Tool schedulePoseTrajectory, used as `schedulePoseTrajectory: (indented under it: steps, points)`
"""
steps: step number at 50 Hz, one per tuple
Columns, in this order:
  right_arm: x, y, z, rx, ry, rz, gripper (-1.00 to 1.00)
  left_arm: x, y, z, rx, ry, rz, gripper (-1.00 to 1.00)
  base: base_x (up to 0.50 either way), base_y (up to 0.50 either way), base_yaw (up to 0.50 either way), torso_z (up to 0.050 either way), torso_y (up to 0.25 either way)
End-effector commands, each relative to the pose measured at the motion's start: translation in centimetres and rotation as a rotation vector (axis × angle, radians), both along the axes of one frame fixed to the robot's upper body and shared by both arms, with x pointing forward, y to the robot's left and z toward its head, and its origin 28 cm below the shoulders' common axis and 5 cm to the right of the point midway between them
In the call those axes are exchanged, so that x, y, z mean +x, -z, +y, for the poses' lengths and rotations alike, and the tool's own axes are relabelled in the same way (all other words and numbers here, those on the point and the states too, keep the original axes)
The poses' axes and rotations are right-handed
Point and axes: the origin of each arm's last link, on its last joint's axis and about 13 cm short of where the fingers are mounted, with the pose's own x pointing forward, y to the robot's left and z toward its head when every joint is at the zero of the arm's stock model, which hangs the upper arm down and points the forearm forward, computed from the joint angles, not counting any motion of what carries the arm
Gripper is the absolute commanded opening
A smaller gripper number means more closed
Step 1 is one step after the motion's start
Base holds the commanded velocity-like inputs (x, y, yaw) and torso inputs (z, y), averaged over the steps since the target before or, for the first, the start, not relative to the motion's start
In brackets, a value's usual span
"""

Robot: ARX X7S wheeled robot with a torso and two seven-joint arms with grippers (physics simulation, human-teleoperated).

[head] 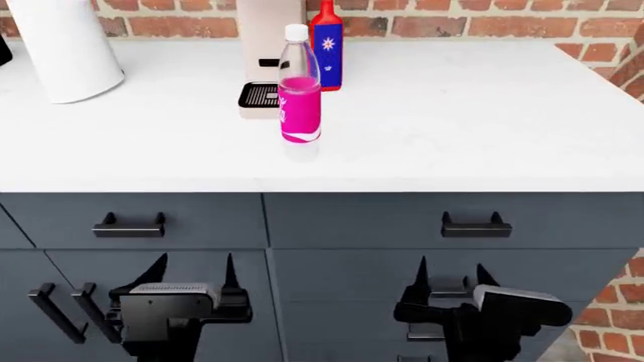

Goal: Move the drinks to the dining counter.

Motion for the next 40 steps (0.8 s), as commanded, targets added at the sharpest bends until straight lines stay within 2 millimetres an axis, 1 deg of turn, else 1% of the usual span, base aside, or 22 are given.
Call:
schedulePoseTrajectory:
  steps: [1, 4, 5, 6, 8, 9, 10, 11, 12, 13, 14, 15, 16, 17, 18, 19, 21, 24, 26, 28, 30, 40]
  points:
    - [-1.7, -7.5, -2.0, -0.053, -0.041, -0.064, 1.00, -1.4, -9.2, 2.8, 0.034, 0.030, -0.135, 1.00, 0.00, 0.00, 0.00, 0.000, 0.000]
    - [-1.4, -11.1, -3.0, -0.076, 0.010, -0.094, 1.00, -1.3, -13.1, 3.5, 0.047, 0.041, -0.186, 1.00, 0.00, 0.00, 0.00, 0.000, 0.000]
    - [-1.1, -12.5, -3.1, -0.115, 0.014, -0.122, 1.00, -0.9, -14.1, 3.7, 0.062, 0.044, -0.182, 1.00, 0.00, 0.00, 0.00, 0.000, 0.000]
    - [-0.8, -13.0, -3.1, -0.134, 0.017, -0.115, 1.00, -0.7, -14.4, 3.9, 0.069, 0.027, -0.157, 1.00, 0.00, 0.00, 0.00, 0.000, 0.000]
    - [0.7, -15.6, -3.5, -0.164, 0.004, -0.116, 1.00, 0.6, -16.2, 4.4, 0.123, 0.021, -0.107, 1.00, 0.00, 0.00, 0.00, 0.000, 0.000]
    - [1.1, -16.3, -3.6, -0.190, 0.020, -0.130, 1.00, 0.8, -16.6, 4.5, 0.135, 0.009, -0.115, 1.00, 0.00, 0.00, 0.00, 0.000, 0.000]
    - [2.0, -17.8, -3.8, -0.178, -0.028, -0.132, 1.00, 1.2, -17.7, 4.6, 0.151, 0.019, -0.128, 1.00, 0.00, 0.00, 0.00, 0.000, 0.000]
    - [2.3, -18.4, -3.9, -0.158, -0.034, -0.133, 1.00, 1.4, -18.2, 4.6, 0.171, 0.019, -0.134, 1.00, 0.00, 0.00, 0.00, 0.000, 0.000]
    - [3.1, -20.0, -3.9, -0.123, -0.066, -0.150, 1.00, 2.0, -19.6, 4.7, 0.202, 0.015, -0.153, 1.00, 0.00, 0.00, 0.00, 0.000, 0.000]
    - [4.0, -21.7, -3.9, -0.112, -0.042, -0.201, 1.00, 2.8, -20.9, 4.9, 0.167, 0.039, -0.140, 1.00, 0.00, 0.00, 0.00, 0.000, 0.000]
    - [4.7, -22.9, -3.7, -0.109, -0.079, -0.246, 1.00, 3.4, -22.0, 5.0, 0.122, 0.138, -0.113, 1.00, 0.00, 0.00, 0.00, 0.000, 0.000]
    - [5.2, -23.7, -3.6, -0.089, -0.059, -0.255, 1.00, 3.6, -22.4, 5.0, 0.126, 0.130, -0.094, 1.00, 0.00, 0.00, 0.00, 0.000, 0.000]
    - [5.6, -24.7, -3.3, -0.070, -0.131, -0.246, 1.00, 4.1, -23.1, 5.2, 0.119, 0.135, -0.084, 1.00, 0.00, 0.00, 0.00, 0.000, 0.000]
    - [6.0, -26.0, -3.2, -0.148, -0.101, -0.317, 1.00, 4.4, -24.0, 5.2, 0.076, 0.159, -0.062, 1.00, 0.00, 0.00, 0.00, 0.000, 0.000]
    - [6.3, -27.0, -3.1, -0.089, -0.155, -0.290, 1.00, 4.3, -24.9, 5.0, 0.095, 0.170, -0.062, 1.00, 0.00, 0.00, 0.00, 0.000, 0.000]
    - [6.0, -28.0, -2.9, -0.186, -0.154, -0.317, 1.00, 4.3, -25.8, 4.8, 0.137, 0.156, -0.059, 1.00, 0.00, 0.00, 0.00, 0.000, 0.000]
    - [5.4, -30.1, -2.9, -0.133, -0.108, -0.353, 1.00, 4.0, -28.0, 4.5, 0.162, 0.157, -0.083, 1.00, 0.00, 0.00, 0.00, 0.000, 0.000]
    - [4.0, -32.1, -2.6, -0.202, -0.123, -0.380, 1.00, 3.6, -29.8, 4.0, 0.183, 0.156, -0.109, 1.00, 0.00, 0.00, 0.00, 0.000, 0.000]
    - [3.2, -32.5, -2.5, -0.195, -0.149, -0.411, 1.00, 3.3, -30.1, 3.7, 0.190, 0.157, -0.135, 1.00, 0.00, 0.00, 0.00, 0.000, 0.000]
    - [2.9, -32.2, -2.5, -0.187, -0.139, -0.421, 1.00, 3.4, -29.7, 3.5, 0.206, 0.154, -0.139, 1.00, 0.43, -0.14, 0.00, 0.000, 0.000]
    - [3.1, -31.5, -2.4, -0.179, -0.154, -0.409, 1.00, 3.6, -29.1, 3.6, 0.211, 0.155, -0.121, 1.00, 0.50, -0.16, 0.00, 0.000, 0.000]
    - [3.7, -31.2, -2.3, -0.186, -0.169, -0.387, 1.00, 3.3, -29.4, 4.2, 0.218, 0.135, -0.129, 1.00, 0.50, -0.23, 0.00, 0.000, 0.000]
